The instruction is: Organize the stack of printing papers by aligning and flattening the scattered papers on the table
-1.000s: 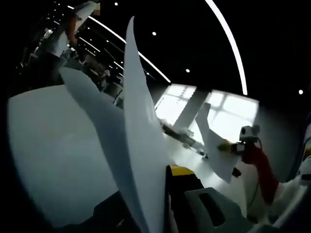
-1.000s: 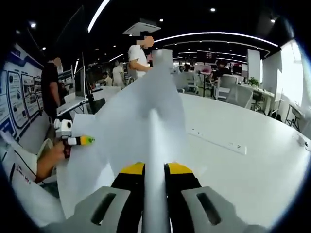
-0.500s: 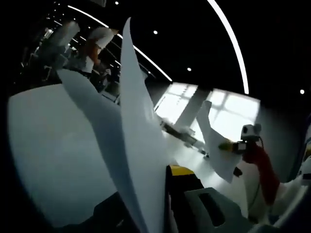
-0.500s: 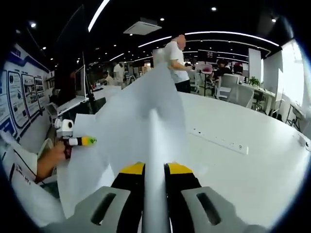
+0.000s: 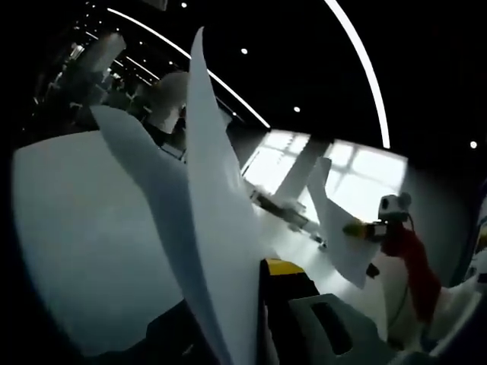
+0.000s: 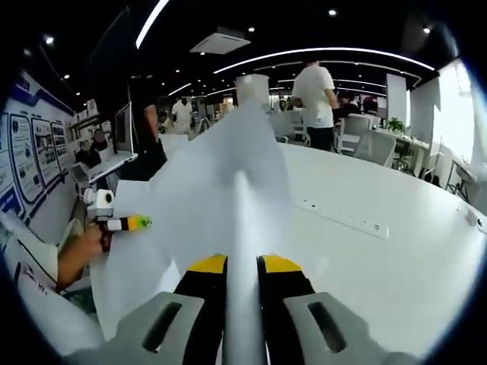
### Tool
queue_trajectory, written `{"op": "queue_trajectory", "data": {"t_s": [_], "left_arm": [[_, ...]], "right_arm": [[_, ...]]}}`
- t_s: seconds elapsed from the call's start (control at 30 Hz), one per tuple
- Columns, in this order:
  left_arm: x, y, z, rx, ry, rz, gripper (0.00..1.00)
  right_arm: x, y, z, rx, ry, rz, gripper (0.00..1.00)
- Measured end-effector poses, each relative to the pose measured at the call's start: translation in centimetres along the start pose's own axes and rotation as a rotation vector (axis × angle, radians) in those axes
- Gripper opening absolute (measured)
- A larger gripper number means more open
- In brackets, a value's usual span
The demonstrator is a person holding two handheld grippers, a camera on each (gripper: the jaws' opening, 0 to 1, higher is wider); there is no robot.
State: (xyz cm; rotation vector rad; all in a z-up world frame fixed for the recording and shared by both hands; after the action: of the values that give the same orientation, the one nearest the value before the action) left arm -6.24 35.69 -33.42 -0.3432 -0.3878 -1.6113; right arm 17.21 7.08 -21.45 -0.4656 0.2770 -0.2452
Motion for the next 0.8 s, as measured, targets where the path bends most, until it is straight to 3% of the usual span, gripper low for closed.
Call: {"op": "queue_trajectory", "data": {"t_s": [0.33,0.53,0.8], "left_arm": [[1.4,0.4,-0.3,-0.017,0.027,-0.007,0.06],[1.9,1.0,-0.7,0.011,0.006,-0.007,0.06],[1.3,0.7,-2.4,0.067,-0.048,0.013,0.06]], "right_arm": [[-1.6,-2.0,-0.4,0.039,0.06,-0.064,0.11],[-2.2,-3.5,0.1,0.073,0.054,-0.112,0.11],[-2.9,-1.7,-1.1,0.07,0.052,-0.086,0.1]]}}
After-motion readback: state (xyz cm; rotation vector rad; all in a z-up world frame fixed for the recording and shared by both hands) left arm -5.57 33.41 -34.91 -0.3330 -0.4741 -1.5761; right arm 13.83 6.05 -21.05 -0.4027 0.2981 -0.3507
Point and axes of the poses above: the point that each gripper's makers call its tool centre point, and the gripper's own axes: y roughly forward along the fingers, x roughly to its right, z roughly out of its top, the point moved 10 cm from there along -y, roughly backward along the fingers, and after that the axes turned 8 degrees about y, right-handed, at the moved point
